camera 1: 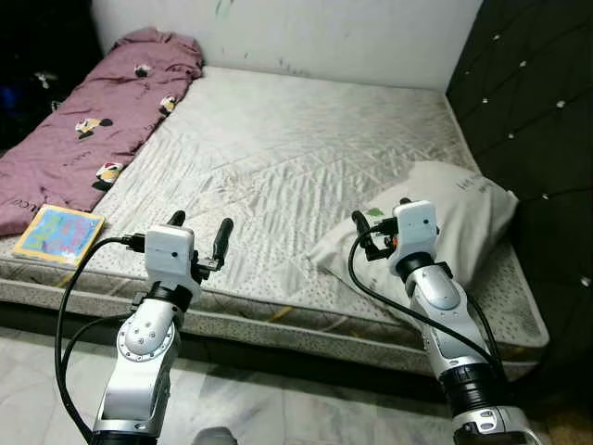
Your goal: Clean up the room
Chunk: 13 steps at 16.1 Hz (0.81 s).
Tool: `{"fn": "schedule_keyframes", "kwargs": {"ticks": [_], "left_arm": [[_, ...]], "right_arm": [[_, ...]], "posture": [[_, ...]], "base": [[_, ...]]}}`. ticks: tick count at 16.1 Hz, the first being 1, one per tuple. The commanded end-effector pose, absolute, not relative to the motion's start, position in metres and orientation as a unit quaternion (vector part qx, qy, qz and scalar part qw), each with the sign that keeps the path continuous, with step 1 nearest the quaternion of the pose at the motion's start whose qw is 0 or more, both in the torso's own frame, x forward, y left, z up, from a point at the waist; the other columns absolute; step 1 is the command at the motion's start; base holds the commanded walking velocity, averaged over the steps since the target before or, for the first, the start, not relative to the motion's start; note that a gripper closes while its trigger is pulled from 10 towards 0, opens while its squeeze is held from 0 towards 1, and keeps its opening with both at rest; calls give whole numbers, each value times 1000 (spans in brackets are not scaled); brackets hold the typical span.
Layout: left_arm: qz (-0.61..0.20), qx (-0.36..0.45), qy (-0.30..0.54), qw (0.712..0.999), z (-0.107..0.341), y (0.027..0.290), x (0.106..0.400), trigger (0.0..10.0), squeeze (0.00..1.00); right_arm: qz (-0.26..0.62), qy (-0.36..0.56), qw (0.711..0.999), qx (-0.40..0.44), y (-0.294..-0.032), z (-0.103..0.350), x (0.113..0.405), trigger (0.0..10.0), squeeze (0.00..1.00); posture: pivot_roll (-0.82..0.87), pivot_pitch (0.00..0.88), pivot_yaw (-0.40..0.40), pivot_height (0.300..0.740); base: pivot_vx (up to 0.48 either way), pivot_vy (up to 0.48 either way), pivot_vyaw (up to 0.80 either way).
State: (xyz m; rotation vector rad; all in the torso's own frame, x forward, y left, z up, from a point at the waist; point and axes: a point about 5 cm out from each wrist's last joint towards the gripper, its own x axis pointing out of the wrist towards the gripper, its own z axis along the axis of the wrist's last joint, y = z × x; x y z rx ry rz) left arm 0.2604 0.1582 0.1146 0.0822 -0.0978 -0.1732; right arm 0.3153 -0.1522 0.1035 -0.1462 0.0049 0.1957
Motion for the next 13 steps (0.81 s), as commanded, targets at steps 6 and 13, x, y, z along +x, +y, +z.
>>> {"fn": "schedule_keyframes", "kwargs": {"ticks": [6,13], "left_arm": [[-93,40,-57,993,119,157,262,10000,0],[-60,73,-49,994,117,161,270,10000,0]], "right_arm": [[94,4,993,-69,-154,105,318,10000,0],[89,1,994,-65,-157,106,319,10000,0]], "posture": [[-35,0,-39,740],[-7,0,-76,740]], "base": [[303,0,0],[78,0,0]]}}
